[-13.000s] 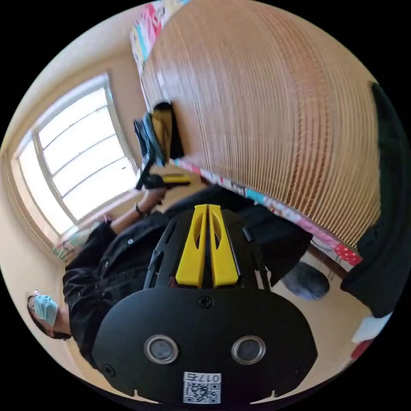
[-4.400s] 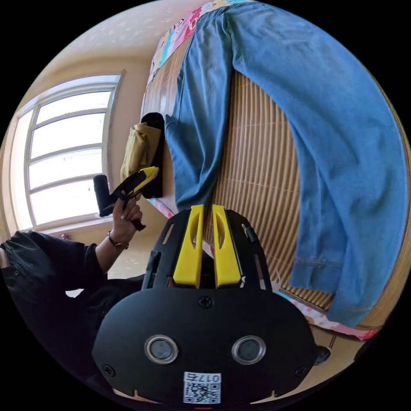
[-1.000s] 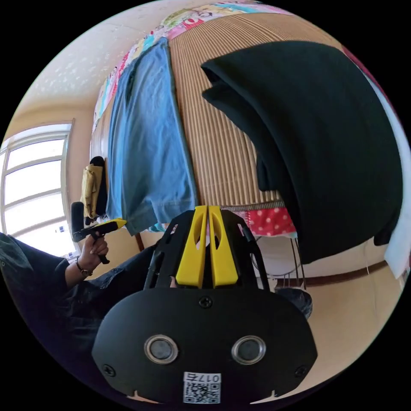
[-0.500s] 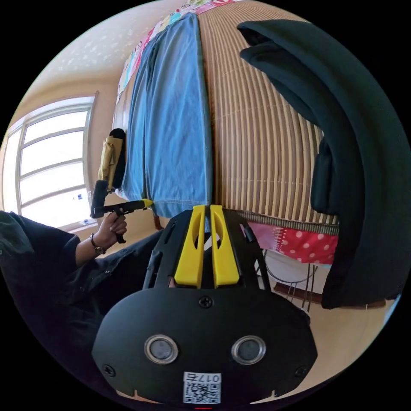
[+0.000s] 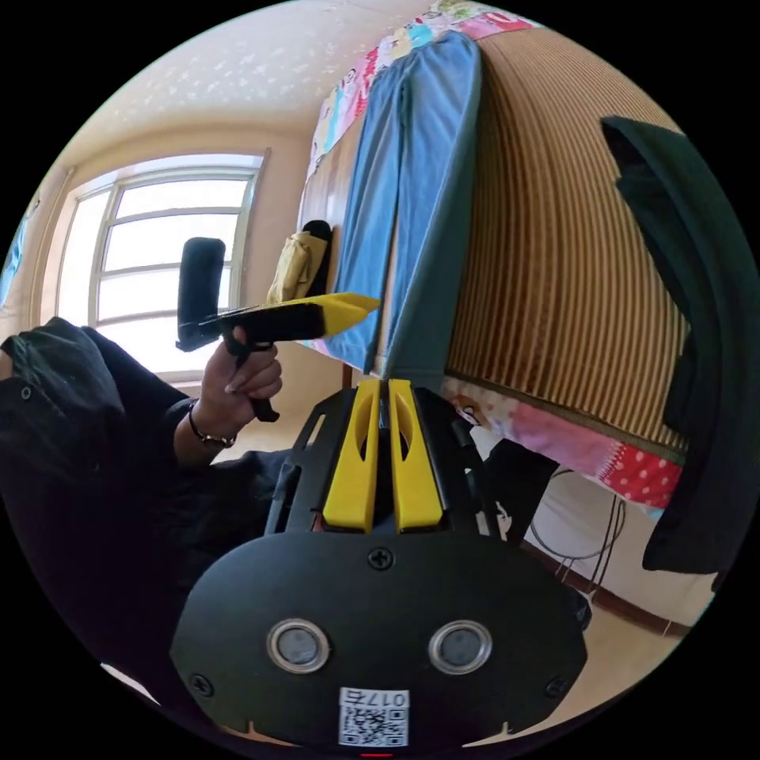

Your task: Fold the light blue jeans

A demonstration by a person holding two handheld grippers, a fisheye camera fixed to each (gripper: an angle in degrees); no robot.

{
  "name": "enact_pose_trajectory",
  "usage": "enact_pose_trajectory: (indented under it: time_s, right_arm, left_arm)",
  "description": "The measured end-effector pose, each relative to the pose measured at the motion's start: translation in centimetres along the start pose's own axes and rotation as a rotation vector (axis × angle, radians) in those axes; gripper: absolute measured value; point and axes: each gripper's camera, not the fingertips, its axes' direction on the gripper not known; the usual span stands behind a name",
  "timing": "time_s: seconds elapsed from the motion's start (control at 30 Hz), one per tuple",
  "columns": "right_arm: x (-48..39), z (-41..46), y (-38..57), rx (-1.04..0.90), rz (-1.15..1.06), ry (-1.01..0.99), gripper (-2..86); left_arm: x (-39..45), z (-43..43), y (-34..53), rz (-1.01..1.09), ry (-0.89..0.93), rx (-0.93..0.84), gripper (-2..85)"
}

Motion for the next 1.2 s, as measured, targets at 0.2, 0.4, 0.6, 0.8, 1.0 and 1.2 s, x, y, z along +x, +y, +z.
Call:
enact_pose_trajectory:
  time_s: [0.2, 0.4, 0.6, 0.8, 1.0, 1.2]
  right_arm:
    - [-1.9, -1.4, -4.3, -0.308, -0.239, -0.006, 2.3]
    - [7.1, -14.2, -18.0, -0.176, -0.179, -0.002, 3.0]
    - [18.0, -18.1, -40.7, 0.006, -0.035, -0.109, 7.2]
    - [24.0, -17.8, -57.4, 0.252, 0.179, -0.215, 9.5]
    - [24.9, -18.9, -66.6, 0.408, 0.216, -0.162, 4.2]
    - [21.7, -18.2, -71.3, 0.309, 0.142, -0.019, 6.5]
  left_arm:
    - [1.4, 1.7, 2.7, -0.014, -0.159, 0.008, 0.8]
    - [0.2, -0.4, 4.9, 0.031, -0.136, 0.078, -0.7]
    - [-1.8, -0.4, 5.3, -0.025, -0.033, 0.060, -0.8]
    - [-4.1, -1.7, 5.9, -0.074, 0.038, 0.036, -0.9]
    - [-7.9, -4.5, 7.2, -0.135, 0.173, 0.064, -0.9]
    - [-14.0, -8.3, 11.2, -0.250, 0.402, 0.195, -1.0]
